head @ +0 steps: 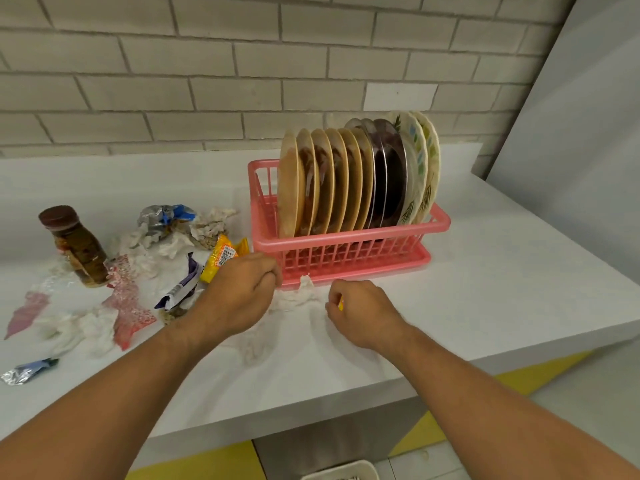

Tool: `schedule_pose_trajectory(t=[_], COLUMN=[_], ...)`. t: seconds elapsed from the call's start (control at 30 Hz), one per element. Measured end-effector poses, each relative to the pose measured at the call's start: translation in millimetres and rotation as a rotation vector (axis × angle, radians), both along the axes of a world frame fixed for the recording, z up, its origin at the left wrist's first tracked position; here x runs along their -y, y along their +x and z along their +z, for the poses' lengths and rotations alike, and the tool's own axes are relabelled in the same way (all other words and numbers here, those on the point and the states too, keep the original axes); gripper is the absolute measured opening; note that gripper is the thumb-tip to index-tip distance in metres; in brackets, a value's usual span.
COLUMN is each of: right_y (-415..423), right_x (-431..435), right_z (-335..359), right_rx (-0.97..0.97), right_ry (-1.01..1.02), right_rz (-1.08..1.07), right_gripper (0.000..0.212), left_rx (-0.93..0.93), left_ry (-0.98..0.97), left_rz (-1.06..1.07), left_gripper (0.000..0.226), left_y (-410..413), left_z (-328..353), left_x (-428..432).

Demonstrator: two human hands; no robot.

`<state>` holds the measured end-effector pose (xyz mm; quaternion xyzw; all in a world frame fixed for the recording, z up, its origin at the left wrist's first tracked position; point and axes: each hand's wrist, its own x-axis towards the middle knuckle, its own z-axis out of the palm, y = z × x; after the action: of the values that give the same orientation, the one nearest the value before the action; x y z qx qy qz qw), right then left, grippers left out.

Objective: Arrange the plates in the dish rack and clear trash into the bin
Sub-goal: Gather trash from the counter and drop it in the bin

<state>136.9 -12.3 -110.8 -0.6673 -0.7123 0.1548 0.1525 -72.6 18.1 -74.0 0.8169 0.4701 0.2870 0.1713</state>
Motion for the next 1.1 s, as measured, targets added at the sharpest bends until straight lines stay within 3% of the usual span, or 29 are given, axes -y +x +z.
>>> schedule_pose_trajectory(t=[0.1,0.23,0.4,0.53,0.67,0.77,0.83,0.93,1.1], right_y=[-24.9,-55.0,-76.3,-74.7,-56.8,-47.0,-45.6,-48.8,-53.4], right_x=[-12.6,-23.6,-28.7,-20.8,-9.8,-0.3,5.7,16.6,40.9], right_z=[2.9,-2.1,-10.6,-12.7,-7.4,1.4,5.7,8.8,17.2], right_rx=[0.022,0.144,0.342,0.385,0.109,-0.11,-0.127,-0.076,-0.054], right_ry=[0.021,-0.09,-0.098,-0.065,-0.116,-0.103,-0.063,-0.038,0.082], right_rz=[0.051,0.064,0.031,-0.021,-0.137,-0.177,-0.191,-0.214,-0.259], right_gripper=[0.032,0.045,0.044,0.038,0.01,0.02,0.031,0.022,0.041], left_rx=[-0.02,-0.121,-0.101,-0.069,-0.054,-0.048,-0.041,-0.044,0.008], left_ry=[0.008,0.103,0.116,0.122,0.12,0.11,0.096,0.037,0.007], left_rz=[0.062,0.148,0.148,0.112,0.072,0.018,-0.04,-0.121,-0.155], left_gripper=[0.03,0.044,0.044,0.046,0.046,0.045,0.045,0.045,0.045], left_y=[-14.3,-28.8,-46.6,-56.0,-63.4,-63.6,-60.1,-52.0,-36.3], left_z=[-4.0,-9.6,-14.8,-15.2,-13.7,-10.5,-9.0,-8.2,-8.7], left_x=[0.6,-3.5,-5.0,-4.6,-8.0,-9.0,-6.5,-0.1,12.5])
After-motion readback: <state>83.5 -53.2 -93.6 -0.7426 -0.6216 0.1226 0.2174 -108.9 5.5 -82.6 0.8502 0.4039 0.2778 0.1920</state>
